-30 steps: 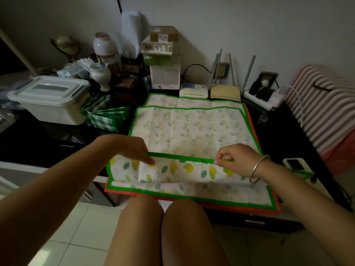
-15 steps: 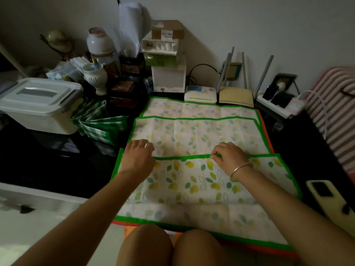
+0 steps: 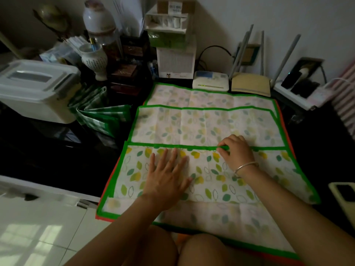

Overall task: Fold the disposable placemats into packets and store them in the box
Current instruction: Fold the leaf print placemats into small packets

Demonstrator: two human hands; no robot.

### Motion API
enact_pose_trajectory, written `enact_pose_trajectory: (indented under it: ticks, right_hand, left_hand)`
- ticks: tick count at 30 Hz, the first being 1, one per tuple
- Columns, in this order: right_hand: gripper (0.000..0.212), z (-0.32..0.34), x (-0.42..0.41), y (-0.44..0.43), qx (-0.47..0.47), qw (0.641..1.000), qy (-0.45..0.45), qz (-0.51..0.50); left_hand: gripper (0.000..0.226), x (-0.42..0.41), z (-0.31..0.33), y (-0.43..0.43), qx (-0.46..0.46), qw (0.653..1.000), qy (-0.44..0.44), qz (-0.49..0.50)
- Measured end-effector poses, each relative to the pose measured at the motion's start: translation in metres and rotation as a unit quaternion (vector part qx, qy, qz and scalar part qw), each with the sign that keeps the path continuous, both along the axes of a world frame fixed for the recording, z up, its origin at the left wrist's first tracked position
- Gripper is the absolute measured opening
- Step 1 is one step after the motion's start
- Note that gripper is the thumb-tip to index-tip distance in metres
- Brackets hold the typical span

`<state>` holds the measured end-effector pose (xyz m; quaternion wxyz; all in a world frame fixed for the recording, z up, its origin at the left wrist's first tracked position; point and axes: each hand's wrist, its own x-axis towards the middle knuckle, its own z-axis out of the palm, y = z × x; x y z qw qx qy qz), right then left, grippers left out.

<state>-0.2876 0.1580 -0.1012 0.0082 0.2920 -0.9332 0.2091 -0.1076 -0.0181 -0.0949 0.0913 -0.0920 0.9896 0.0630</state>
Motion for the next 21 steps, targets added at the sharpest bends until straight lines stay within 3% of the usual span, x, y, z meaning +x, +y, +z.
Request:
enact_pose_trajectory:
  ticks: [7, 14, 17, 21]
  right_hand:
    - [0.009, 0.002, 0.0, -0.001, -0.004, 1.0, 0.001, 0.003]
    - [0.007, 0.001, 0.006, 0.003, -0.028, 1.0, 0.0, -0.004]
    - [0.031, 0.007, 0.019, 0.005, -0.007, 1.0, -0.013, 0.006]
    - [0.058, 0.005, 0.07, 0.004, 0.103, 0.991, 0.019, 0.087]
  left_hand:
    - [0.084, 0.003, -0.007, 0.0, 0.027, 0.999, 0.02, 0.0]
    - [0.1, 0.007, -0.012, 0.001, 0.043, 0.999, 0.03, -0.001]
    - [0.101, 0.008, -0.016, 0.0, 0.039, 0.998, 0.039, -0.001]
    - [0.086, 0.008, -0.017, 0.0, 0.006, 0.999, 0.039, 0.002]
